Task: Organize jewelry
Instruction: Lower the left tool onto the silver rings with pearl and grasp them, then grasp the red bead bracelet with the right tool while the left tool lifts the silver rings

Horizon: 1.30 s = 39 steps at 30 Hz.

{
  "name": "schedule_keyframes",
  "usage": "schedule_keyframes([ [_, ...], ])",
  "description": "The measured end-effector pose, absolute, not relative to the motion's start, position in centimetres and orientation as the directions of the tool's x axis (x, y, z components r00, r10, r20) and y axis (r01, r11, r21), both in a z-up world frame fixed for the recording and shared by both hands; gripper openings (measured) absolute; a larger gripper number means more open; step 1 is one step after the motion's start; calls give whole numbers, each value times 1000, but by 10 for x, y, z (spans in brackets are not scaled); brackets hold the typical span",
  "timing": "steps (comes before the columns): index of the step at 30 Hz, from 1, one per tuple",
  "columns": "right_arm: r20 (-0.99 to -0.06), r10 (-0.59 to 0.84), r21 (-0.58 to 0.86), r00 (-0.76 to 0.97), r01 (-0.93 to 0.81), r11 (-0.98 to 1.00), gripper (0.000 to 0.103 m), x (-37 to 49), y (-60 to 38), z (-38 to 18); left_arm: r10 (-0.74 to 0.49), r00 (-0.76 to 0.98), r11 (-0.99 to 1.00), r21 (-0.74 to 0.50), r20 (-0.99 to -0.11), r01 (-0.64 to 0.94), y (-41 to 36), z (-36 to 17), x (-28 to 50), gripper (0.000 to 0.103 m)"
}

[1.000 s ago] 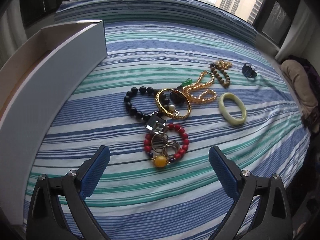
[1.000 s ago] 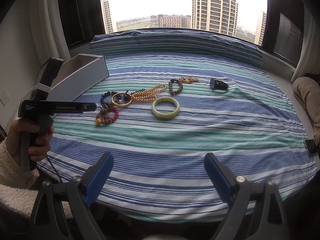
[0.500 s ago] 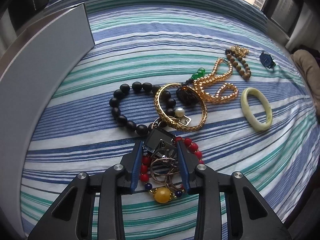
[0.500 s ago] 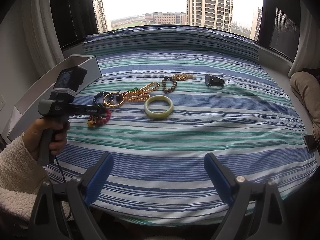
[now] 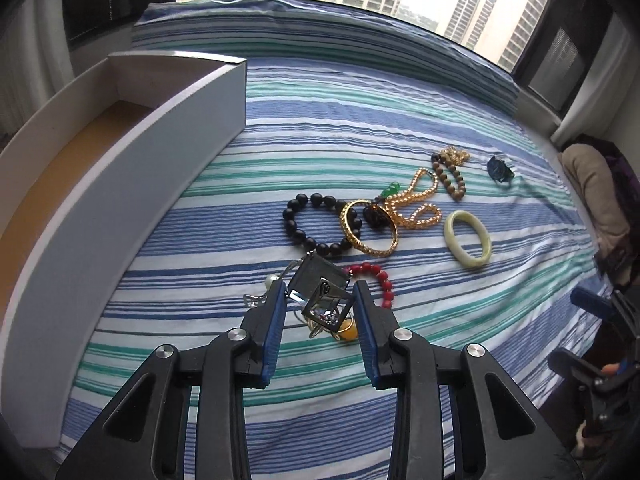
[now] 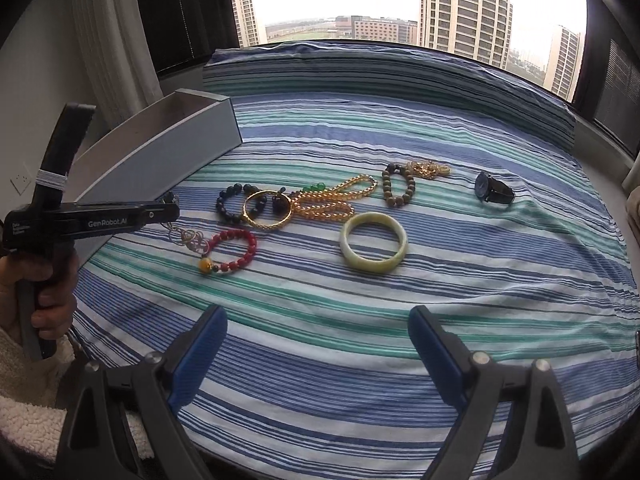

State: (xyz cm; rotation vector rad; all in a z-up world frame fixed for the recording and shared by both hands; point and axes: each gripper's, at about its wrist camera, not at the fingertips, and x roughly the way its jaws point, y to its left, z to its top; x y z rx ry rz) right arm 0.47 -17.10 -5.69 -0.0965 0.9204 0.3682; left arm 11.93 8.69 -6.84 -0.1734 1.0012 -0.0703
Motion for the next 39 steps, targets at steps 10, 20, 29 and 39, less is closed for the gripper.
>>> schedule_keyframes([
  [10, -793, 499, 181, 349, -647, 741, 93, 42, -62, -91, -84, 555, 978, -176, -828, -115, 130, -59, 86, 34],
  [20, -907, 344, 17, 243, -796, 605, 31, 65, 4, -152, -70, 541, 970, -184, -838, -159, 149, -69, 63, 34],
  [29, -896, 370, 69, 247, -745, 664, 17, 67, -14, -147, -64, 526, 968, -181, -848, -173, 152, -73, 51, 34],
  [39, -848, 481, 181, 223, -731, 658, 17, 58, -27, -86, -72, 570, 966, -199, -818, -163, 159, -40, 36, 34],
])
